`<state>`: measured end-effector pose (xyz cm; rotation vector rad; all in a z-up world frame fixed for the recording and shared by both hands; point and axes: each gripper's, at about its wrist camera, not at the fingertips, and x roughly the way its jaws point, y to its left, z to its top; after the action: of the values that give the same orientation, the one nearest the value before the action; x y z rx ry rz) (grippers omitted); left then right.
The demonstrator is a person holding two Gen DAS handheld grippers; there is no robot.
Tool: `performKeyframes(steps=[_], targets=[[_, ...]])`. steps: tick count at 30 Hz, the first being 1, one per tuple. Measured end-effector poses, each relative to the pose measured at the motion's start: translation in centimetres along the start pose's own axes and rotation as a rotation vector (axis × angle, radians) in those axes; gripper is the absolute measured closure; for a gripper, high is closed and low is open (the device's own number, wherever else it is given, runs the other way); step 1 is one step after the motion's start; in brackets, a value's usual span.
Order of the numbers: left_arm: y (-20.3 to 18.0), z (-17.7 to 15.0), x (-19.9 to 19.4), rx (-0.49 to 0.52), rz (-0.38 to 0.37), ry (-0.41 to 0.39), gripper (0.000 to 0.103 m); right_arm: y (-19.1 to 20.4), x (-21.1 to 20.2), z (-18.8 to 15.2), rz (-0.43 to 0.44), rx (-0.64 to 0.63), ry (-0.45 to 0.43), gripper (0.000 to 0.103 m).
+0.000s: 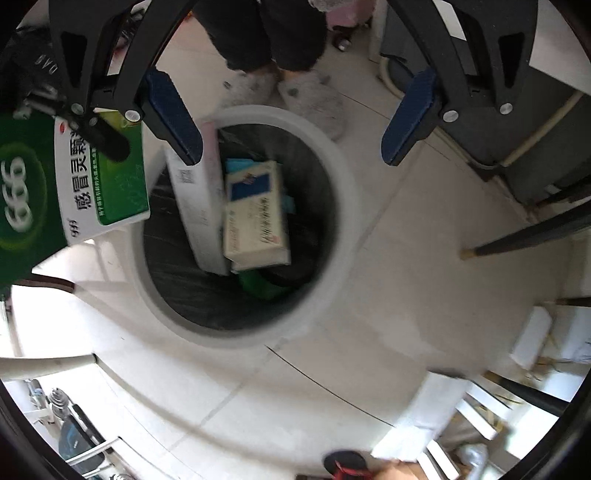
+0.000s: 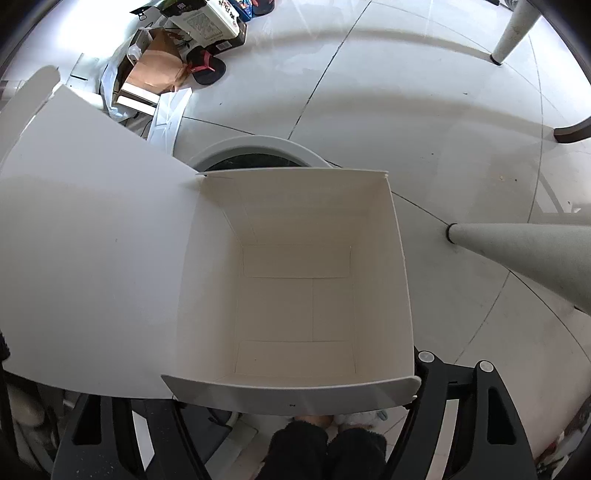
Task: Collect trash
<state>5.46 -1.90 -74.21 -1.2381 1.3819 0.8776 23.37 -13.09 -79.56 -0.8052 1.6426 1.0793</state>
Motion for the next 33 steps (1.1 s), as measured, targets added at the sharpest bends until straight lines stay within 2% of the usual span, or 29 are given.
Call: performKeyframes(steps=[1, 3, 4, 9, 14, 17, 21, 26, 33], targets=[[0.1, -0.2, -0.5, 0.000, 0.018, -0.021, 0.004, 0.2, 0.1, 0.2, -0.007, -0.006, 0.000, 0.022], [0.3, -0.7, -1.5, 0.003, 0.067, -0.066, 0.004, 1.0, 0.1, 0.4, -0.014, -0.018, 0.005, 0.007], [0.5, -0.7, -1.7, 0.005, 0.083, -0.079, 0.004, 1.2, 0.0, 0.4, -0.033, -0.023, 0.000, 0.006], [0.9, -2.0, -4.0, -0.007, 0.118, -0.137, 0.004, 1.8, -1.2, 0.2, -0.066, -0.026, -0.015, 0.002], [0.0, -3.9, -6.9, 0.008, 0.145, -0.174, 0.004, 2.6, -4.7, -2.4, -0.156, -0.026, -0.059, 0.002], [-1.3, -5.8, -9.8, 0.040, 0.158, -0.189, 0.004, 2.8, -7.5, -4.0, -0.177, -0.011, -0.083, 0.001], [-2.9, -8.4, -14.1, 0.078, 0.160, -0.189, 0.004, 2.9, -12.7, -6.7, -0.172, 0.019, -0.102, 0.001], [-4.9, -12.1, -22.0, 0.127, 0.161, -0.193, 0.004, 3.8, -20.9, -10.5, -0.132, 0.044, -0.107, 0.001], [-8.8, -17.0, -34.2, 0.220, 0.096, -0.225, 0.004, 4.9, -36.9, -14.9, -0.037, 0.035, -0.152, 0.001]])
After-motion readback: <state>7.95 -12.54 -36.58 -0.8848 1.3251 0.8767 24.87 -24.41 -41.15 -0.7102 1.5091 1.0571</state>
